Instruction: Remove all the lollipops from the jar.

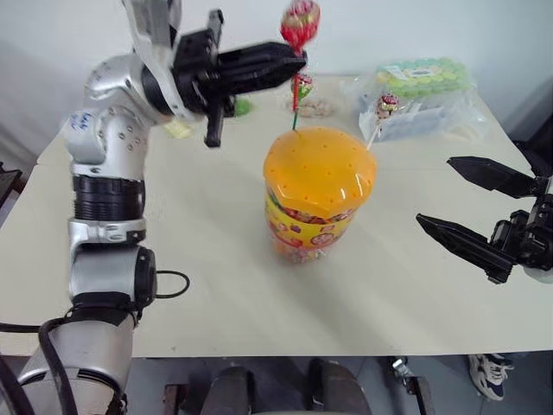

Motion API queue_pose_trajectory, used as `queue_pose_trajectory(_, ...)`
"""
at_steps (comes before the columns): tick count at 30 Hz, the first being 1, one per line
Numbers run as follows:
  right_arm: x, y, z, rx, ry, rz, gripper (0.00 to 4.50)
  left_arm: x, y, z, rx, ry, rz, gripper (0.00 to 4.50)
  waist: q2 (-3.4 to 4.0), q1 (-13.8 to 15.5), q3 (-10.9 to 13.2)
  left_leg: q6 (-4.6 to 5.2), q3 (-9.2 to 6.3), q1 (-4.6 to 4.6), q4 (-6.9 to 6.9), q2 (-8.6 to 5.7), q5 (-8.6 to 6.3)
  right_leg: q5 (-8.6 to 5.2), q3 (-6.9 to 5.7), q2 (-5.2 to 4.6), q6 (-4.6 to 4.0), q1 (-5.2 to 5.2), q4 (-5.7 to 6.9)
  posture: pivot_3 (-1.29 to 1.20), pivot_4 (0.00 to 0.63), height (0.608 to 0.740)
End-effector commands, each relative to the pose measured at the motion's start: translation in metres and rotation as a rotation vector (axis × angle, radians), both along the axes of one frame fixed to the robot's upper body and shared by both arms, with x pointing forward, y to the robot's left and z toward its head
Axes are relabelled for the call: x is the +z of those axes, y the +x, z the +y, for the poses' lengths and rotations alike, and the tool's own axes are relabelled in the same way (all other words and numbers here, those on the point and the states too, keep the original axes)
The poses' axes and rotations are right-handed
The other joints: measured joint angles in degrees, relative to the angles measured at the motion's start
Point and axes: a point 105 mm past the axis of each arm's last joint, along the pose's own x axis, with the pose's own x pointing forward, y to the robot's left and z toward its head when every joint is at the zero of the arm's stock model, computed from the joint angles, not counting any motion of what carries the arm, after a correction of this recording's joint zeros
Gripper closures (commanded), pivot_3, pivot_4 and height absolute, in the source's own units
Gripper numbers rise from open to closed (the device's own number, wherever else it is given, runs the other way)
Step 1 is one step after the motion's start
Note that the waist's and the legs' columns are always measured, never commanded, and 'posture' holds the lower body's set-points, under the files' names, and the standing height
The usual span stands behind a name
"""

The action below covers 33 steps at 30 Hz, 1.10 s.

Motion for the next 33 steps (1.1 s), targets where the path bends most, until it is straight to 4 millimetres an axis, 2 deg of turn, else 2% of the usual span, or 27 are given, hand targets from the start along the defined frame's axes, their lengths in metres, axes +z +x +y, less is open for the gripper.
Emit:
queue_pose_trajectory(1, 0.006, -0.009, 0.002, 0.036, -0.025, -0.025, 0.00, 0.004, 0.016, 0.028, 0.227, 0.030, 0.069, 4.48, 0.00, 0.0, 0.0, 0.00, 0.01, -0.01, -0.01, 0.00, 0.00, 0.00, 0.01, 0.01, 0.00, -0.02, 0.01, 0.00, 0.150, 0.740)
queue_pose_trajectory(6, 0.003, -0.013, 0.005, 0.096, -0.053, 0.008, 0.00, -0.023, 0.035, 0.071, 0.546, 0.138, 0.254, 4.48, -0.07, 0.2, 0.0, 0.00, 0.03, 0.01, 0.01, 0.00, 0.00, 0.00, 0.06, 0.00, 0.00, -0.01, 0.02, 0.00, 0.150, 0.740)
queue_pose_trajectory(7, 0.001, -0.013, 0.006, 0.111, -0.061, 0.019, 0.00, -0.036, 0.040, 0.082, 0.634, 0.184, 0.324, 4.48, -0.12, 0.3, 0.1, 0.00, 0.01, 0.00, 0.01, 0.00, 0.00, 0.00, 0.04, 0.01, 0.00, -0.01, 0.02, 0.00, 0.150, 0.740)
queue_pose_trajectory(9, -0.002, -0.011, 0.007, 0.139, -0.077, 0.039, 0.00, -0.081, 0.043, 0.110, 0.784, 0.310, 0.481, 4.48, -0.12, 0.2, 0.1, 0.02, 0.01, -0.02, 0.02, -0.01, -0.01, 0.00, 0.06, 0.00, 0.00, -0.01, 0.03, 0.00, 0.150, 0.740)
queue_pose_trajectory(13, -0.006, -0.002, 0.006, 0.136, -0.074, 0.039, 0.00, -0.145, 0.039, 0.146, 0.984, 0.477, 0.708, 4.48, -0.23, 0.2, 0.1, 0.03, 0.10, 0.03, 0.01, 0.01, -0.04, 0.00, 0.15, 0.02, 0.00, -0.05, 0.07, 0.00, 0.150, 0.740)
queue_pose_trajectory(14, -0.007, -0.001, 0.007, 0.140, -0.072, 0.038, 0.00, -0.159, 0.035, 0.154, 1.022, 0.525, 0.758, 4.48, -0.27, 0.2, 0.2, 0.03, 0.10, 0.00, 0.02, 0.01, -0.04, 0.00, 0.15, 0.02, 0.00, -0.09, 0.10, 0.00, 0.150, 0.740)
queue_pose_trajectory(16, -0.008, 0.000, 0.008, 0.148, -0.071, 0.038, 0.00, -0.174, 0.029, 0.161, 1.059, 0.577, 0.822, 4.48, -0.40, 0.3, 0.2, 0.03, 0.10, -0.02, 0.03, 0.01, -0.04, 0.00, 0.16, 0.01, 0.00, -0.12, 0.12, 0.00, 0.150, 0.740)
queue_pose_trajectory(20, -0.008, 0.004, 0.009, 0.154, -0.068, 0.037, 0.00, -0.195, 0.022, 0.182, 1.196, 0.649, 0.951, 4.48, -0.58, 0.4, 0.3, 0.01, 0.10, -0.08, 0.04, 0.01, -0.05, 0.00, 0.15, 0.00, 0.00, -0.15, 0.12, 0.00, 0.150, 0.740)
queue_pose_trajectory(24, -0.008, 0.008, 0.010, 0.152, -0.062, 0.041, 0.00, -0.207, 0.017, 0.200, 1.294, 0.692, 1.037, 4.48, -0.58, 0.3, 0.3, 0.01, 0.13, -0.04, 0.02, 0.01, -0.05, -0.01, 0.18, 0.01, -0.01, -0.16, 0.15, 0.00, 0.150, 0.740)
queue_pose_trajectory(28, -0.008, 0.011, 0.010, 0.152, -0.052, 0.044, 0.00, -0.204, 0.013, 0.201, 1.285, 0.712, 1.063, 3.57, -0.62, 0.2, 0.4, 0.01, 0.15, -0.05, 0.03, 0.01, -0.05, -0.01, 0.20, 0.01, -0.01, -0.18, 0.16, 0.00, 0.150, 0.740)
queue_pose_trajectory(33, -0.008, 0.014, 0.008, 0.150, -0.052, 0.041, 0.00, -0.187, 0.008, 0.196, 1.270, 0.737, 1.020, 1.95, -0.63, 0.2, 0.4, 0.01, 0.18, -0.04, 0.03, 0.01, -0.06, -0.01, 0.23, 0.01, -0.01, -0.20, 0.18, 0.00, 0.150, 0.740)
